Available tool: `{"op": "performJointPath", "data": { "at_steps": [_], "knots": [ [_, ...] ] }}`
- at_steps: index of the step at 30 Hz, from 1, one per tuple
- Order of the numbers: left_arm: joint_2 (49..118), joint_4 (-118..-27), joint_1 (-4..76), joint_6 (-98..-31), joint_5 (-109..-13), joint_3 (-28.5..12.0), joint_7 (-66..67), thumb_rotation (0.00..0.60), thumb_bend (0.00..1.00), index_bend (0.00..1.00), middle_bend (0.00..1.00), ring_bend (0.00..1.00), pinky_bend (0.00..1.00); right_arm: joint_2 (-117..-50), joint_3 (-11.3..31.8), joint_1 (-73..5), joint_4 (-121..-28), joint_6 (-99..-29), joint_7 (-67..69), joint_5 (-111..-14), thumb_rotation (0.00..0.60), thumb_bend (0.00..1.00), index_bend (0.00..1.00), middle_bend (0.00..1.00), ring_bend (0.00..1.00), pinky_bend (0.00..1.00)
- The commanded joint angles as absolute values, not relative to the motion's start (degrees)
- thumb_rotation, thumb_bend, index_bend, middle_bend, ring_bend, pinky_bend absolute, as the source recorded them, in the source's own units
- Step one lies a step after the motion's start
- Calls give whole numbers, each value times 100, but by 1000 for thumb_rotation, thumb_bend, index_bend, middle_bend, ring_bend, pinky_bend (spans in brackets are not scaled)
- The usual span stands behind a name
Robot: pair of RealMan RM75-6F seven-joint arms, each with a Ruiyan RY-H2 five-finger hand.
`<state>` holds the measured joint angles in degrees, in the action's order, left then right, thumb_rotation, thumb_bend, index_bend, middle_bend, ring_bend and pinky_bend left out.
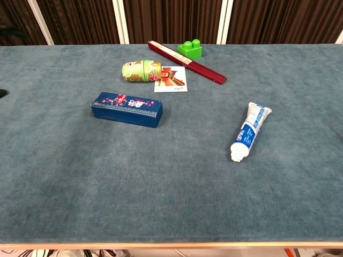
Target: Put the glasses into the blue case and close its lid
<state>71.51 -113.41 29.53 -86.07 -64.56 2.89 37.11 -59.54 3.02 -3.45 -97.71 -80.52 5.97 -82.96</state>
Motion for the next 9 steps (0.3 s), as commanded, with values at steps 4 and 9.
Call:
{"op": "performJointPath", "data": {
  "at_steps": [4, 9],
  "knots": [
    [6553, -11577, 2234, -9208, -7467, 862, 2832, 600, 298, 22, 0, 0, 1, -6185, 306, -290, -9389, -8474, 530, -8715, 600, 150, 0, 0, 31, 178],
    [6345, -11539, 1847, -9592, -8061, 1037, 2467, 600, 297, 22, 0, 0, 1, -6233, 295, -276, -9310, -8536, 590, -8767, 600, 150, 0, 0, 31, 178]
  ]
}}
